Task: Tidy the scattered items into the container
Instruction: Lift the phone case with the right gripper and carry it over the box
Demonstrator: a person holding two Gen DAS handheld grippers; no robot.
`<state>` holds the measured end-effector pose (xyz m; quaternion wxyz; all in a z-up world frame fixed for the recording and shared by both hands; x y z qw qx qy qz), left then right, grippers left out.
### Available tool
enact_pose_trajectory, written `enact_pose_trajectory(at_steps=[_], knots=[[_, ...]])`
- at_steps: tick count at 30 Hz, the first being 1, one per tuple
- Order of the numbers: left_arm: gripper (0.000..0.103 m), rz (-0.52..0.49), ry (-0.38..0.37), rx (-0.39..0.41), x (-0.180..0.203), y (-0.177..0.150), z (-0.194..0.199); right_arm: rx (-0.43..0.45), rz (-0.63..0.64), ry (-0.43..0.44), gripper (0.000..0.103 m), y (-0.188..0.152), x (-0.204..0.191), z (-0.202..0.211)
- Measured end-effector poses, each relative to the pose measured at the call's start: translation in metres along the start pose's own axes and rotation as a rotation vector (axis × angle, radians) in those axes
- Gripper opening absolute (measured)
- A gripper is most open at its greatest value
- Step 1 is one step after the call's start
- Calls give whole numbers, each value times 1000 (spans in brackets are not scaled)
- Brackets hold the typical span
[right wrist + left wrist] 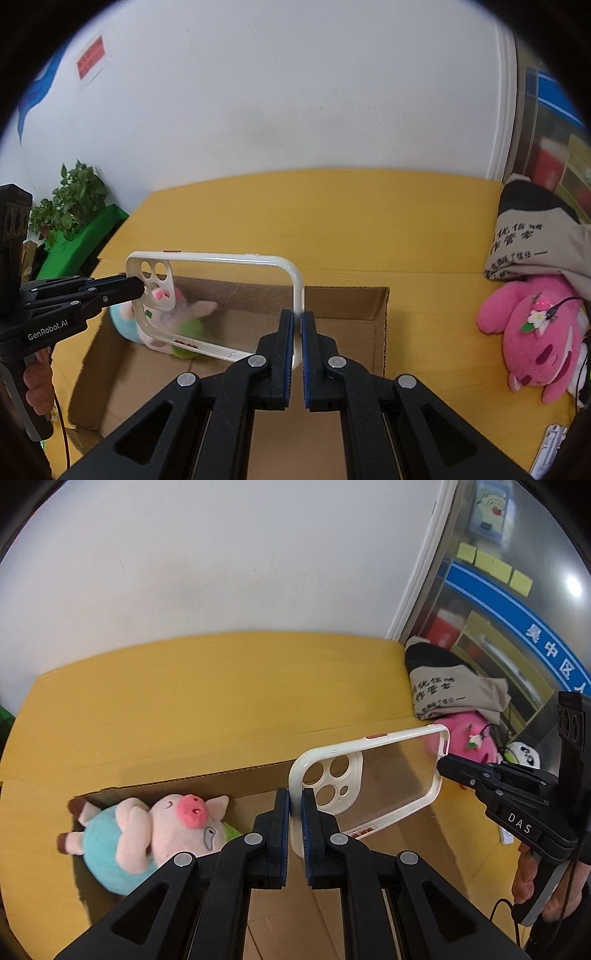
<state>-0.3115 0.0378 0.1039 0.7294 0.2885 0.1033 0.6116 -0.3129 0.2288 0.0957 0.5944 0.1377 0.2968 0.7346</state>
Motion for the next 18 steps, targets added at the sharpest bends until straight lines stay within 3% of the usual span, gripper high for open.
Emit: enact_pose_trajectory(at_steps=[8,18], knots=[[6,34,23,-144,-18,-6,-87,-160,-23,-50,3,-9,21,-89],[6,34,71,-269,-21,-24,-145,-279,26,-169,4,-32,24,-142]])
Point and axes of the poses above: each gripper's, at about its wrist camera, not at the fingertips, and z roughly against the way its jaws point, x to its right, y to its top, the point moved 4 cm from there along -z, roughly the way its jaws point, and after that the axes turned 5 degrees about -x, right-handed, at the moved point
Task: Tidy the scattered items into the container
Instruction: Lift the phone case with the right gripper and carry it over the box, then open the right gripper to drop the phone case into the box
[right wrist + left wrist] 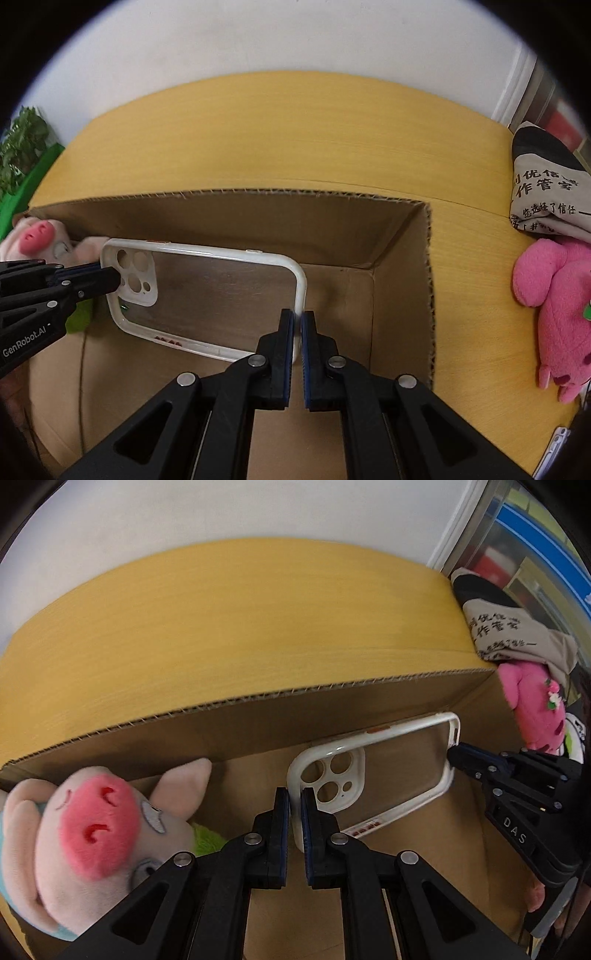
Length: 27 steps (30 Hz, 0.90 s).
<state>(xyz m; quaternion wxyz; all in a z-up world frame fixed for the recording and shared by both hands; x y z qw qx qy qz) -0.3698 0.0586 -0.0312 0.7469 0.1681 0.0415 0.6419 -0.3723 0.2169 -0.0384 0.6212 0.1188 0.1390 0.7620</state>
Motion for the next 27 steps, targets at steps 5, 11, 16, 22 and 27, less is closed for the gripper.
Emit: enact_pose_trajectory(at_steps=[5,11,16,22,27], knots=[[7,15,18,-4,-5,3,-9,-9,30,-57,5,3,-6,-7],[37,23,-1,72,-8,-2,21,59,37,-38,21,-4,-7,20],[68,-5,7,250,-3,-28,99,182,41,12,56,-24,-12,90],[91,-89,108,492,2,-110,206,322,96,84,70,-89,-24,185],[103,-82,122,614,14,-179,250,392,126,104,75,-152,-41,231]])
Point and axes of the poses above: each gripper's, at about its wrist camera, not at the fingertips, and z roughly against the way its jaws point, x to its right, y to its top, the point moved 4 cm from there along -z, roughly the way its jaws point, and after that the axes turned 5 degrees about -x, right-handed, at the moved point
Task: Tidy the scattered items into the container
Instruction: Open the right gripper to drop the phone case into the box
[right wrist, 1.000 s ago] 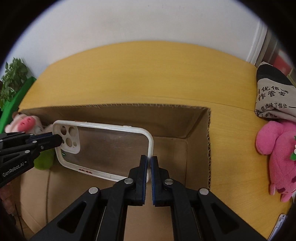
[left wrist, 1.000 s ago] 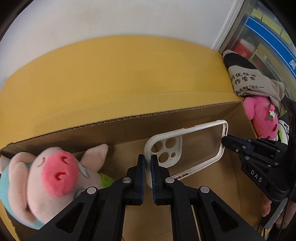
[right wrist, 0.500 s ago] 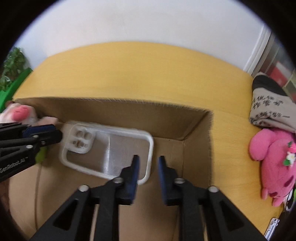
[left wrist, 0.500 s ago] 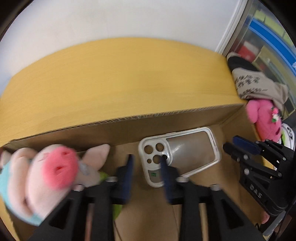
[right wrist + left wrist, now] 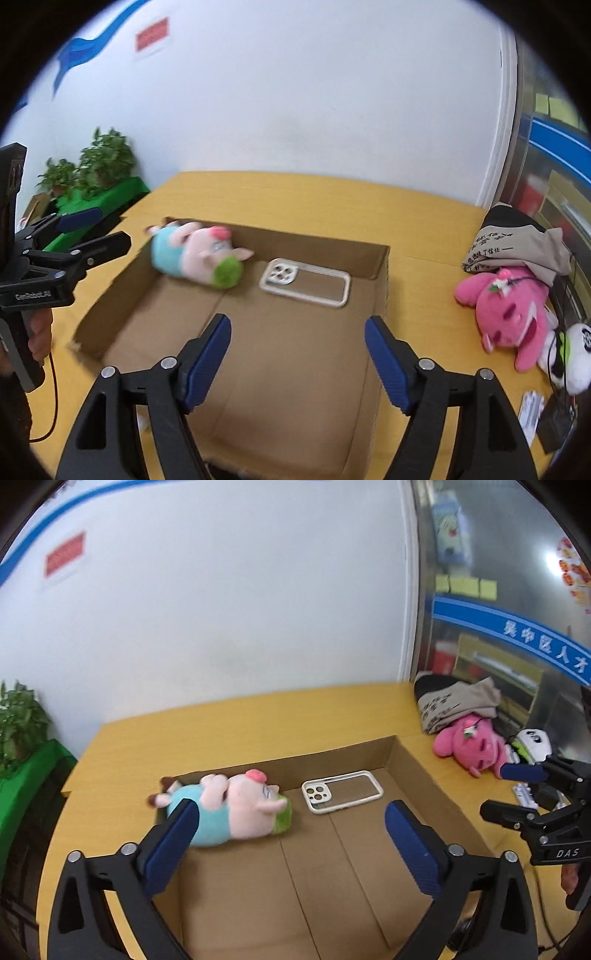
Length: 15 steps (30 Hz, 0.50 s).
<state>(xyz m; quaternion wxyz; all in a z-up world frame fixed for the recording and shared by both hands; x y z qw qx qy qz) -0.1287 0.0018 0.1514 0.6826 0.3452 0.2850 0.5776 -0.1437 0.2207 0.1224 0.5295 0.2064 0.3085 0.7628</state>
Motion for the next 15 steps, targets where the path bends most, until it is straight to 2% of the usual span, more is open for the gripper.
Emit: enact_pose_trajectory(at_steps=[4,8,15], knots=[[103,20,38,28,6,-30,40,31,11,-8,75,-30,-14,27],[102,39,63,20,16,-56,58,30,5,10,75,-51,-36,47],[102,56,85,-6,23,-93,73,-10,-24,28,75,-80,-53,39]])
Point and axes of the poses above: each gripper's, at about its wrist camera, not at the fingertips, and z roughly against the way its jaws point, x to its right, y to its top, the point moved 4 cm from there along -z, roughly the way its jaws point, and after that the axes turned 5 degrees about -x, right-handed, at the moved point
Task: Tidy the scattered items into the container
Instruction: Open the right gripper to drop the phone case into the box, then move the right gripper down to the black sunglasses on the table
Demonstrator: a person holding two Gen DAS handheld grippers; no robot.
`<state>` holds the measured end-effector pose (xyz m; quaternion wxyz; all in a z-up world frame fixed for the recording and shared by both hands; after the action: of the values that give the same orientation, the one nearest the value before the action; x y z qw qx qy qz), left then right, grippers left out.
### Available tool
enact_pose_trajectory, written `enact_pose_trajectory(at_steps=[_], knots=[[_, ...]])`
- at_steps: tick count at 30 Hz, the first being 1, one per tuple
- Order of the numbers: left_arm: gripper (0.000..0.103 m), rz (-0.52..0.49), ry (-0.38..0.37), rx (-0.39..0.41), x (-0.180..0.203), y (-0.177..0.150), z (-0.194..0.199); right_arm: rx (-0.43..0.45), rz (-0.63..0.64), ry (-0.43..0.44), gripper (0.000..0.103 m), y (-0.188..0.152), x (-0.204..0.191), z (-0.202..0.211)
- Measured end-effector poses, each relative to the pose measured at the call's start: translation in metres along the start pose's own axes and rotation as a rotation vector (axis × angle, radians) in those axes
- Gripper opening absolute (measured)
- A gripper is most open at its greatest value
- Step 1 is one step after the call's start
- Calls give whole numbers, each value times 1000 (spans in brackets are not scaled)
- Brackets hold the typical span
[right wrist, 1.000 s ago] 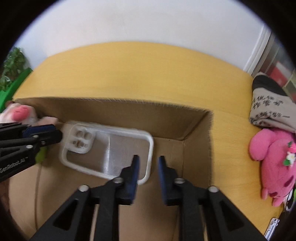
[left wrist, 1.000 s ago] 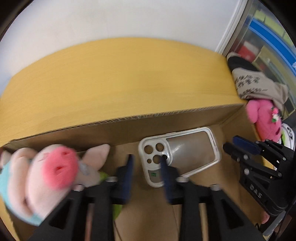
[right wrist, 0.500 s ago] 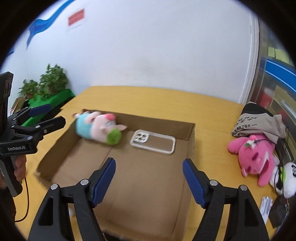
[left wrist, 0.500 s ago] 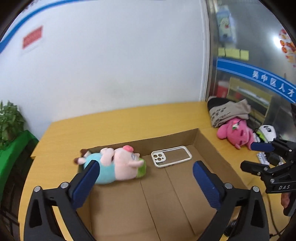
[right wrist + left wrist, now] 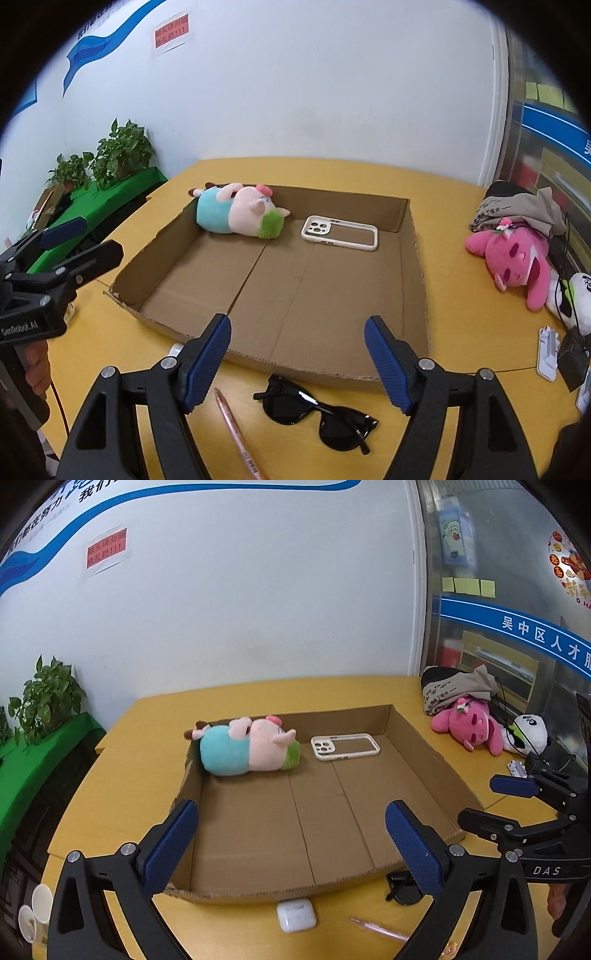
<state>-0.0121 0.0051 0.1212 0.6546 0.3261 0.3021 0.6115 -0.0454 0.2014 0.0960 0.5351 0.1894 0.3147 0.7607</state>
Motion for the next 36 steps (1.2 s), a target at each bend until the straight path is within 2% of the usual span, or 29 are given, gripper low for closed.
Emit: enact_pose_trajectory(at_steps=[9,15,28,33,36], knots=[[102,48,13,-21,-9,-16,1,25,4,2,75,-3,-8,4],[102,57,11,-35,-9,-18,-4,10,-9,1,75,-7,-4,-2],[102,64,-40,-85,2,-31,-19,-23,-13,4,75,-18,3,-14],[102,80,-72,-117,2,-42,-24,-31,2,34,75,-26,9,-17],[103,93,-112,-153,0,-54,-28,-56,9,70,75,-41,27,-20]])
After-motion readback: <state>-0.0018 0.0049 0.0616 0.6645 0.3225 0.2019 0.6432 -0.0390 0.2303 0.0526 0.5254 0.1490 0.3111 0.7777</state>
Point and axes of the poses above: each gripper's, at about its wrist camera, not at the fingertips, and z roughly against the way its jaws point, x to its right, y to its top, the point moved 4 cm from there along -z, roughly the way its jaws point, and after that the axes turned 5 degrees about -x, right-handed, at the moved point
